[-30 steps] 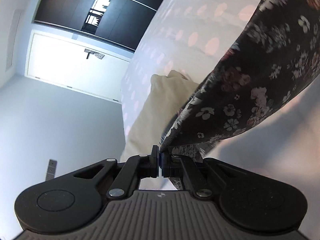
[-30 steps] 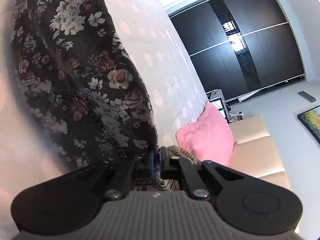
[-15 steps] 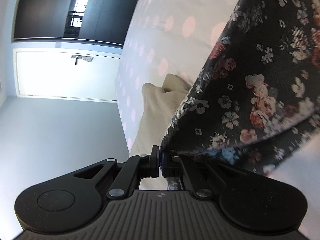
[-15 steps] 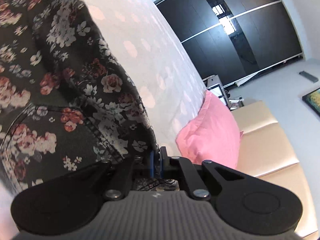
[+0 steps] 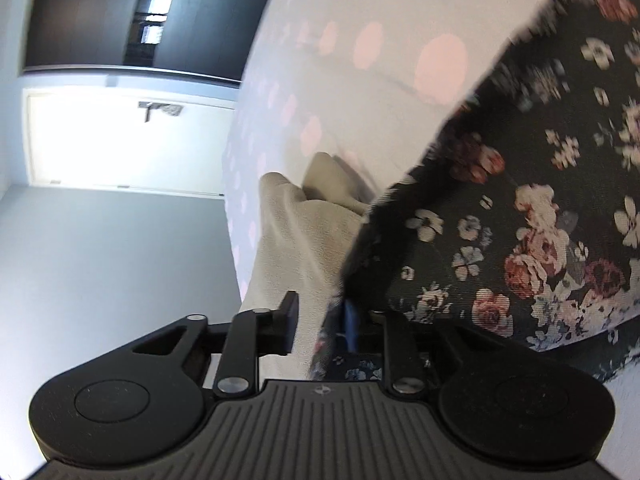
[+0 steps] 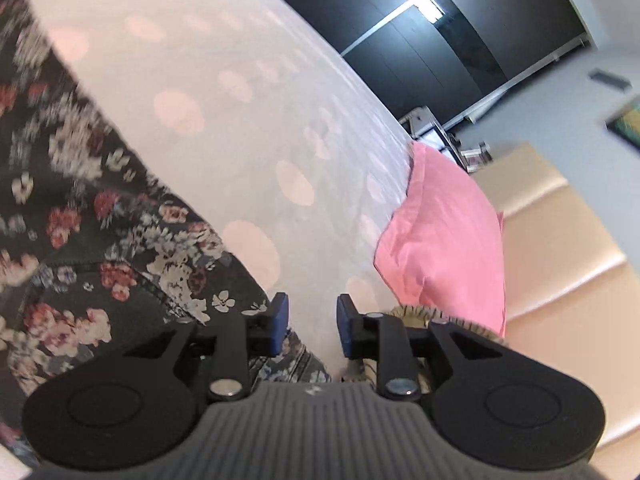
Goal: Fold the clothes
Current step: 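Lower the folded trousers onto the bed and open both grippers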
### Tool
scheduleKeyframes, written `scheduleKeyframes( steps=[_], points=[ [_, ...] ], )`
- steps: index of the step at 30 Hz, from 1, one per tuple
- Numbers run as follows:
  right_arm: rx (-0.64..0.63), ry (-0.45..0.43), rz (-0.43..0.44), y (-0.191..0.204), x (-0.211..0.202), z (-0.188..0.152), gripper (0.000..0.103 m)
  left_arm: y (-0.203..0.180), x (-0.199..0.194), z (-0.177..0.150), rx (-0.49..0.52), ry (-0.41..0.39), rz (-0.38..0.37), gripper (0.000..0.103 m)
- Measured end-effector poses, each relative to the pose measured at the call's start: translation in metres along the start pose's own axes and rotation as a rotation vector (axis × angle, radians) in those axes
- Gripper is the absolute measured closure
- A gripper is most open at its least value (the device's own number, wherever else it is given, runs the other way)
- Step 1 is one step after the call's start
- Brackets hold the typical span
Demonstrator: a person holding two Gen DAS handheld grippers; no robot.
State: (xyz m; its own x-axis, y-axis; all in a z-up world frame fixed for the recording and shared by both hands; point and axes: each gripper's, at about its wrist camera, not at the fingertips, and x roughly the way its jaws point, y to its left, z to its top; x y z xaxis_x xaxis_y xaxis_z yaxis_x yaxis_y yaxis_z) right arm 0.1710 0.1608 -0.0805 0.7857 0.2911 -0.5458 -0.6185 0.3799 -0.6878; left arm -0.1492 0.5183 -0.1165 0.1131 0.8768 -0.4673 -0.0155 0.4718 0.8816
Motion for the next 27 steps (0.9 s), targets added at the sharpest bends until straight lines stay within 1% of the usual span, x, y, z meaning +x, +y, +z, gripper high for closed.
scheduleKeyframes(
  steps=[4, 6, 9, 12, 15, 16, 20, 23, 25, 27],
  points=[
    [0.056, 0.022, 0.009, -0.022, -0.008, -0.008, 0.075, 0.007, -0.029, -0.011, -0.07, -0.04, -0.005, 0.08],
    [0.106, 0.061, 0.026, -0.031, -0.019, -0.021, 0.075, 0.007, -0.049, -0.02, -0.087, -0.066, -0.004, 0.08],
    [0.223, 0.138, 0.074, -0.049, -0.033, -0.043, 0.075, 0.003, -0.078, -0.038, -0.099, -0.078, -0.041, 0.08],
    [0.357, 0.204, 0.12, -0.056, -0.051, -0.074, 0.074, -0.007, -0.105, -0.057, -0.105, -0.079, -0.098, 0.08],
    [0.529, 0.269, 0.18, -0.059, -0.062, -0.105, 0.072, -0.018, -0.127, -0.074, -0.129, -0.071, -0.162, 0.08],
    [0.598, 0.293, 0.212, -0.061, -0.063, -0.115, 0.072, -0.022, -0.135, -0.08, -0.141, -0.066, -0.185, 0.08],
    [0.882, 0.355, 0.322, -0.062, -0.059, -0.146, 0.072, -0.036, -0.161, -0.102, -0.234, -0.049, -0.291, 0.08],
    [1.071, 0.39, 0.396, -0.06, -0.053, -0.163, 0.072, -0.044, -0.175, -0.114, -0.299, -0.046, -0.354, 0.08],
    [1.138, 0.4, 0.408, -0.058, -0.048, -0.167, 0.072, -0.049, -0.182, -0.121, -0.349, -0.047, -0.402, 0.08],
    [1.203, 0.409, 0.418, -0.055, -0.044, -0.17, 0.066, -0.054, -0.185, -0.125, -0.386, -0.044, -0.445, 0.08]
  ],
)
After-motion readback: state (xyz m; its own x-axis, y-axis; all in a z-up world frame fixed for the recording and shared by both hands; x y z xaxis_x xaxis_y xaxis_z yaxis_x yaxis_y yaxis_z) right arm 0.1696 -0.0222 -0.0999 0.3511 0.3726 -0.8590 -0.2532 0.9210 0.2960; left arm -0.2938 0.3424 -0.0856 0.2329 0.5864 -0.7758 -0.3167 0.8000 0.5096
